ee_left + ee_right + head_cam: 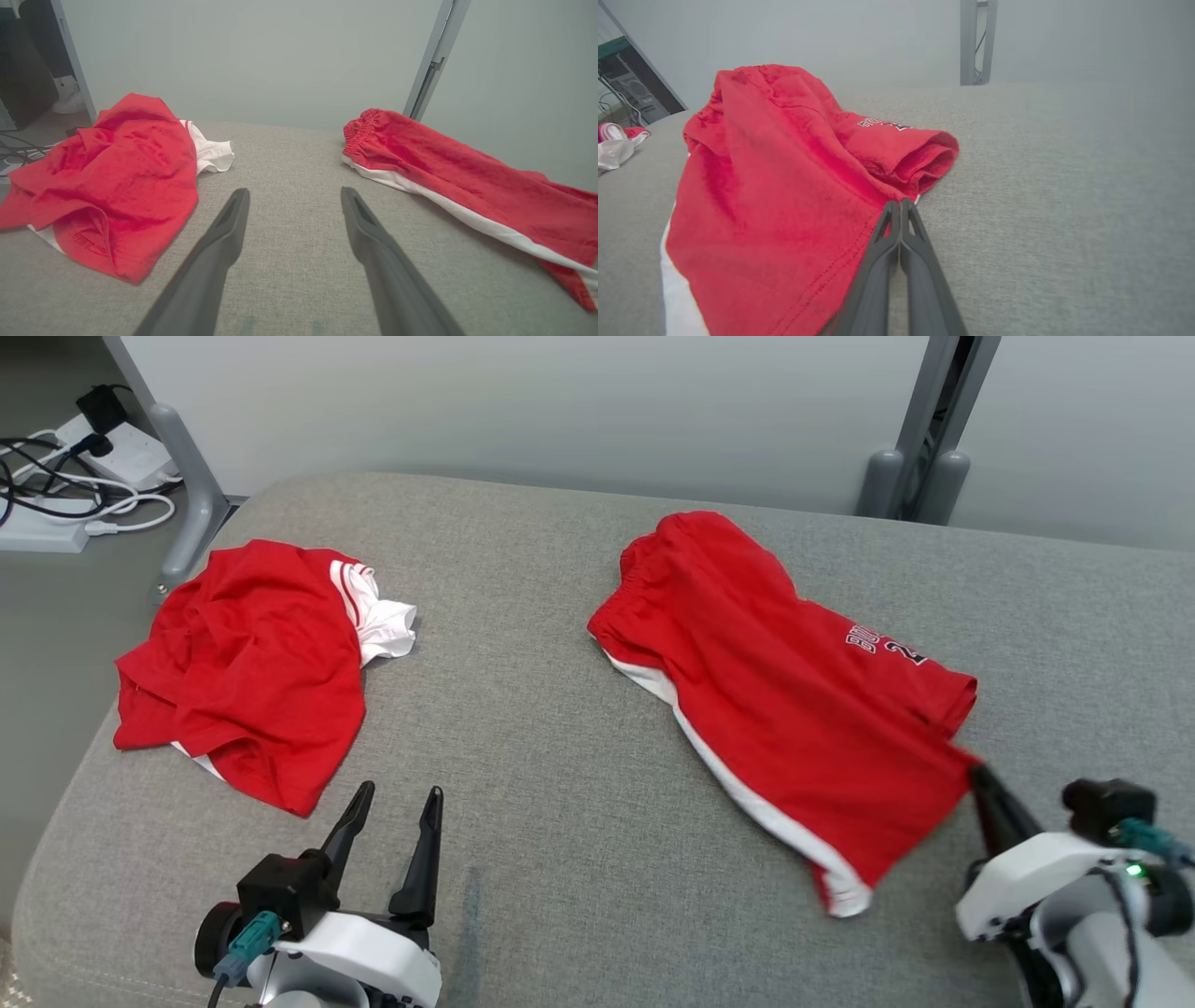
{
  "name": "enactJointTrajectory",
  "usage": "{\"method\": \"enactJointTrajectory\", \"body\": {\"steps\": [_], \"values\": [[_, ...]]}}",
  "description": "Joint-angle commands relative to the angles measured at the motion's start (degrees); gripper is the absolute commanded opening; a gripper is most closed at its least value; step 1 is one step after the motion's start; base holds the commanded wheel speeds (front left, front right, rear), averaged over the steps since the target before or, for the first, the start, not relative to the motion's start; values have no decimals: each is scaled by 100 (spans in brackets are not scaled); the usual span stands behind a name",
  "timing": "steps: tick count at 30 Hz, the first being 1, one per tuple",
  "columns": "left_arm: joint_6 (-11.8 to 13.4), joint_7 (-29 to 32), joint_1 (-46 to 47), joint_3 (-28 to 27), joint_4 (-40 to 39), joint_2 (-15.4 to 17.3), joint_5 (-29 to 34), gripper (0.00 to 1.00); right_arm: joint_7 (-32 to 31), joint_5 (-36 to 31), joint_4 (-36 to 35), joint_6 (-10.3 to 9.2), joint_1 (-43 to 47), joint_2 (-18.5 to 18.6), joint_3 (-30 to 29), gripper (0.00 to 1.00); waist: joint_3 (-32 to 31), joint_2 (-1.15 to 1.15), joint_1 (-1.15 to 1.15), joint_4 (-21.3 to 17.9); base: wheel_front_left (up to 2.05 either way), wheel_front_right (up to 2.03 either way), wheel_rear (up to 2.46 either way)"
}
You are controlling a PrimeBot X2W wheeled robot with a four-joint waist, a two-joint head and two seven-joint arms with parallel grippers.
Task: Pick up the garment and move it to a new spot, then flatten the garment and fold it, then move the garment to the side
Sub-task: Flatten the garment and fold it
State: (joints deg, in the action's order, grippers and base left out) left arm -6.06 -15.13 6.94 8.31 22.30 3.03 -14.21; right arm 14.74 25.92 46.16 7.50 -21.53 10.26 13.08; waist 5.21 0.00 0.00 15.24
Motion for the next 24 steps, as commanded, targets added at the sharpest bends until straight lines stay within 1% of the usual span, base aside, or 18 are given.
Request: {"method": "enactJointTrajectory", "body": {"steps": [1,6,8,10,12,13,14,17,19,22,24], "values": [[-24,-4,7,8,9,15,5,100,52,-98,6,-2,-79,171,-65,0,-17,0,0,-16,0,0,0],[-33,-4,7,52,27,5,3,100,50,-375,115,-3,-245,598,-198,0,-26,0,0,-41,0,0,0],[-32,-4,32,64,26,2,-2,100,50,-503,215,-3,-327,698,-232,0,-13,0,0,-57,0,0,0],[-35,-4,71,82,31,0,-9,100,50,-639,315,-3,-419,754,-265,0,6,0,0,-81,0,0,0],[-26,-4,100,101,45,-2,-17,100,48,-700,395,-3,-506,689,-265,0,11,0,0,-123,0,0,0],[-26,-3,105,101,53,-1,-19,100,50,-667,393,-3,-535,620,-295,88,6,0,0,-152,0,0,0],[-20,-4,103,99,58,0,-18,100,50,-616,406,-3,-544,549,-312,100,-4,0,0,-188,0,0,0],[1,-3,105,85,72,0,-19,100,53,-703,362,-3,-553,500,-265,100,-24,0,0,-277,0,0,0],[10,-4,132,69,79,-4,-8,100,54,-837,190,-3,-504,423,-241,100,-47,0,0,-390,0,0,0],[33,-3,160,30,87,0,-9,100,50,-1007,-216,-2,-203,189,-225,100,-91,0,0,-594,0,0,0],[34,-4,191,3,108,-2,-49,100,50,-1044,-617,-3,38,47,-213,100,-123,0,0,-752,0,0,0]]}}
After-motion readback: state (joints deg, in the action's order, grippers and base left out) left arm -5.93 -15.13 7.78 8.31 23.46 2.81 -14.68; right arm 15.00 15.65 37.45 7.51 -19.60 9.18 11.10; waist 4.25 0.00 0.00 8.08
